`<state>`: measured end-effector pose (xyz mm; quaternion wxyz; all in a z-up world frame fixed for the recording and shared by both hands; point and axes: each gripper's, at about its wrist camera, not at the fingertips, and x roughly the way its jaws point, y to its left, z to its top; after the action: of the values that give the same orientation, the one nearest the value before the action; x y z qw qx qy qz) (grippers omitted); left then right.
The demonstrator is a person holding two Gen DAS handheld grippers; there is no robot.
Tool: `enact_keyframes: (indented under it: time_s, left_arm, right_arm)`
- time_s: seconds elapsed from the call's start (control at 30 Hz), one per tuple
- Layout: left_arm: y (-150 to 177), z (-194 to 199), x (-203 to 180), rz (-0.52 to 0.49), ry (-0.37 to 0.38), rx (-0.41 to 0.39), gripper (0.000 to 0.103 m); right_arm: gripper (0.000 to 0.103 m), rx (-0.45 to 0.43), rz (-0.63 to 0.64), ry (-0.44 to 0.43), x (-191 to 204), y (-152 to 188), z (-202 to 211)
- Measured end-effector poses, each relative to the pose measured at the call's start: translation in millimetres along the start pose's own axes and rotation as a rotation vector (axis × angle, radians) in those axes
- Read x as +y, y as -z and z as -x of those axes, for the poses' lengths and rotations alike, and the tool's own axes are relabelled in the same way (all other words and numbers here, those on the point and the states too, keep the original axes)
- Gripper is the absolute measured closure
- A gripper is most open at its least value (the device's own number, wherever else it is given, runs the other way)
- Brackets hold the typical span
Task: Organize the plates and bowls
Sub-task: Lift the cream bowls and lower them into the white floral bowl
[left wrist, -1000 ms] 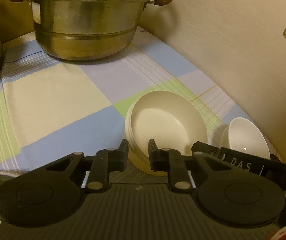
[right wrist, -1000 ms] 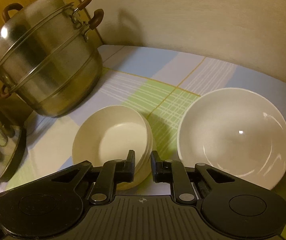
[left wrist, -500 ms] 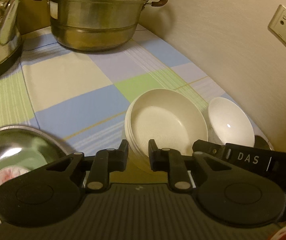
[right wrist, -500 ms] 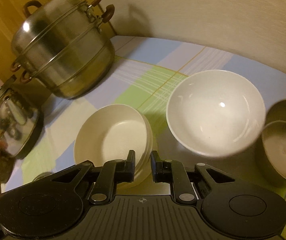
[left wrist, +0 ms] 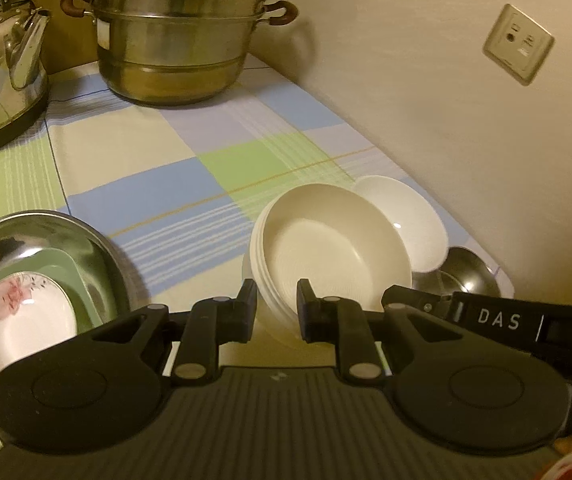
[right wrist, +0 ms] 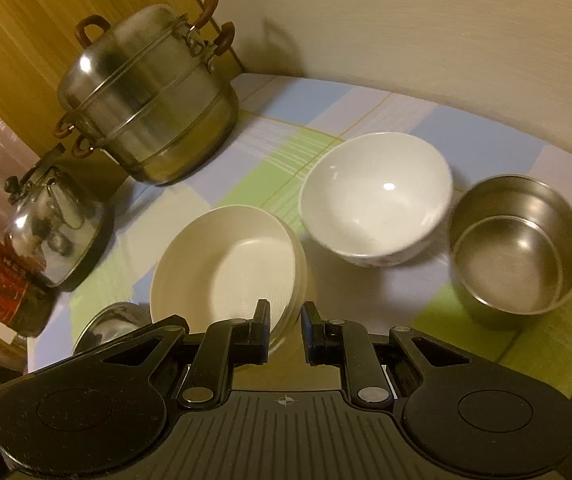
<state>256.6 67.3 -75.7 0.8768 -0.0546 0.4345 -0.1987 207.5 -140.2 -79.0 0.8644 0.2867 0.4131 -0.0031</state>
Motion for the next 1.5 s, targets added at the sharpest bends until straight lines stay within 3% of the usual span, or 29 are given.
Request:
enact_keyframes:
  time_s: [0.3, 0.67, 1.03, 1.5]
  left_arm:
    - [-1.1, 9.3, -36.8, -0.033, 0.029, -0.03, 0.084]
    - [-25.5, -7.7, -68.2, -0.087, 0.072, -0.05, 0.084]
    - [-47.7, -41.8, -77.7, -0.118, 0.092, -0.027, 0.084]
    - [-57.9, -73.3, -73.0, -0.109, 0.084, 0.024, 0.084]
  right_arm:
    - [0.087, -0.046, -0.001, 0.009, -19.9, -5.5, 33.9]
    - [0.087, -0.118, -0.019, 0.041, -38.0, -29.5, 51.1]
    - [0.087, -0.126, -0.046, 0.083, -50.4, -56.3, 33.2]
    - [0.087, -0.066, -0.083, 0.111, -59.8, -72.9, 0.6]
